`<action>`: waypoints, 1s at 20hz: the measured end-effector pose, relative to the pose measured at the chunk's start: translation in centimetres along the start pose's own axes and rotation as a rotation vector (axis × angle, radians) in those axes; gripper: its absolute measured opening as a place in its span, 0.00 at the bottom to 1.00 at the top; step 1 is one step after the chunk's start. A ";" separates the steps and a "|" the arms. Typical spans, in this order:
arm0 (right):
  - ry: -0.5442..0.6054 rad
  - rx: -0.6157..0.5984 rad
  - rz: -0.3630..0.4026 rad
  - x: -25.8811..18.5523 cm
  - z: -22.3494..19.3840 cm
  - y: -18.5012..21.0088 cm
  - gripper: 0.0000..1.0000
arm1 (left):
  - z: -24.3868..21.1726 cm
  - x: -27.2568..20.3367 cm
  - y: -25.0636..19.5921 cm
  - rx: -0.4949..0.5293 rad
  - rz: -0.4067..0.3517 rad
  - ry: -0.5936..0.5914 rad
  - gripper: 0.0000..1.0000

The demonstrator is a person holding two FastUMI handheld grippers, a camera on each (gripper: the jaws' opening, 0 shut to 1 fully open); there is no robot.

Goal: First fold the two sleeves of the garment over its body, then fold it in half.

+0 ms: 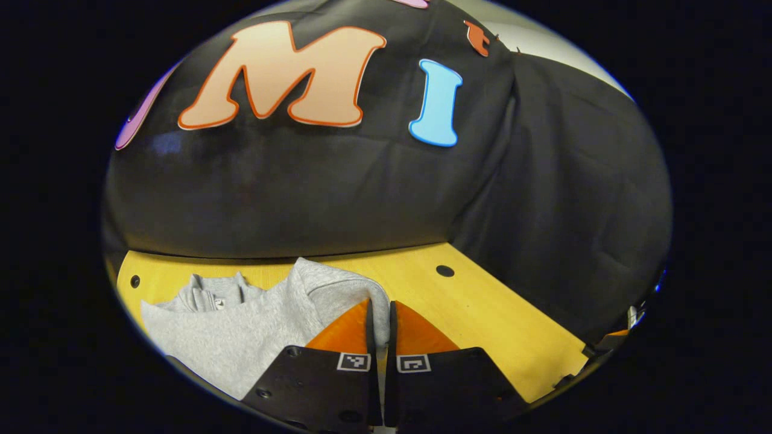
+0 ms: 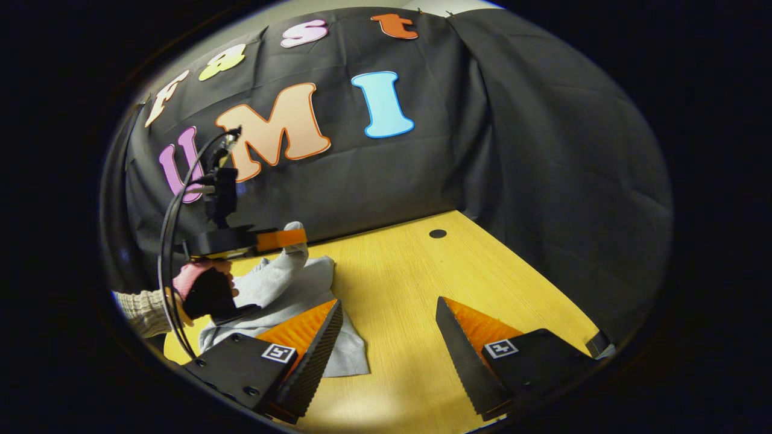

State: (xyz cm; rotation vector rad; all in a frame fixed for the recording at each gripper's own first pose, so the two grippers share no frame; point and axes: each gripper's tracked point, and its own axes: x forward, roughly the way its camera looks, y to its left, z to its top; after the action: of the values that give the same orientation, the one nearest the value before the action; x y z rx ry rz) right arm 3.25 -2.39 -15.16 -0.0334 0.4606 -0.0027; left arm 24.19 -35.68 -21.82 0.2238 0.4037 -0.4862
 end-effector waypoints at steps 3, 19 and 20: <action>0.013 -0.011 -0.008 0.2 -0.2 0.1 0.93 | -2.8 2.5 0.7 0.002 0.019 0.064 0.03; 0.118 -0.085 0.142 2.2 -4.3 5.1 0.93 | -1.3 -10.0 11.2 -0.112 0.256 -0.069 0.95; 0.125 -0.093 0.156 2.3 -4.7 5.6 0.93 | -1.9 -11.9 12.1 -0.122 0.278 -0.071 0.95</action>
State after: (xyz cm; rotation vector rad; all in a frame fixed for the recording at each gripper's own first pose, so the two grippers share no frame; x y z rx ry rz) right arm 3.24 3.04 -20.56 -0.0890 0.5875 0.1712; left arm 19.98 -19.80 -17.12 0.1414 0.3250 -0.1949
